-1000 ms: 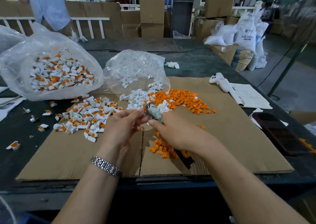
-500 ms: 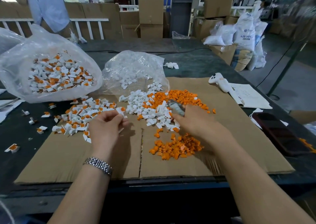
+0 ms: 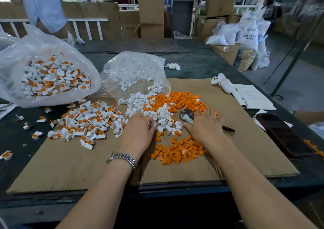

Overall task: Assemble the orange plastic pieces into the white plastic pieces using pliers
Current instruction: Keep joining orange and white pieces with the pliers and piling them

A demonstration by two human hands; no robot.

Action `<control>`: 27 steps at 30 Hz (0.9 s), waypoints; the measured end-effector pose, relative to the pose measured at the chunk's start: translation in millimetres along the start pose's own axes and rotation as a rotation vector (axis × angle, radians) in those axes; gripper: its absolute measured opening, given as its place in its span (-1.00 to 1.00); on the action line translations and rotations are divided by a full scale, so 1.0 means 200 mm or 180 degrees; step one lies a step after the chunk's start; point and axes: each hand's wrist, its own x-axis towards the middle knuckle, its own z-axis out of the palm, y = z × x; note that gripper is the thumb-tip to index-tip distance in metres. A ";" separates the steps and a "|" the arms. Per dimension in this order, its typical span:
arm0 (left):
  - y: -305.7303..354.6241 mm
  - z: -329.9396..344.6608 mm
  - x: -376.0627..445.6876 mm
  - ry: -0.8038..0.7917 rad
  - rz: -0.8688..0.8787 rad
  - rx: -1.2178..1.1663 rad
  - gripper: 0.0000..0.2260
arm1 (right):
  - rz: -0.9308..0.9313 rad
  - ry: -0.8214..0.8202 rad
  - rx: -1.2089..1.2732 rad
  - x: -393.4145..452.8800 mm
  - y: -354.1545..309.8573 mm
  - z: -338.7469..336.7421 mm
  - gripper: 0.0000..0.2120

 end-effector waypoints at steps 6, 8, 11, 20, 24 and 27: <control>-0.03 -0.01 -0.01 0.0169 0.0056 0.0160 -0.86 | -0.0267 0.0405 0.0338 -0.03 -0.04 -0.06 -0.46; -0.05 -0.02 -0.02 0.0177 0.0056 0.0126 -0.85 | -0.0628 0.0537 0.0600 -0.06 -0.10 -0.10 -0.59; -0.05 -0.03 -0.03 0.0165 0.0081 0.0066 -0.86 | -0.1192 0.0121 0.1309 -0.14 -0.21 -0.16 -0.77; -0.02 -0.02 -0.04 0.0306 0.0075 0.0186 -0.96 | -0.1374 -0.0149 0.1101 -0.23 -0.34 -0.12 -0.92; -0.05 -0.04 -0.05 0.0213 -0.0032 -0.0352 -0.82 | -0.1112 -0.0059 0.1477 -0.20 -0.29 -0.12 -0.82; -0.08 -0.05 -0.07 0.0127 -0.0212 -0.0844 -0.77 | -0.0947 -0.0125 0.1989 -0.18 -0.26 -0.13 -0.73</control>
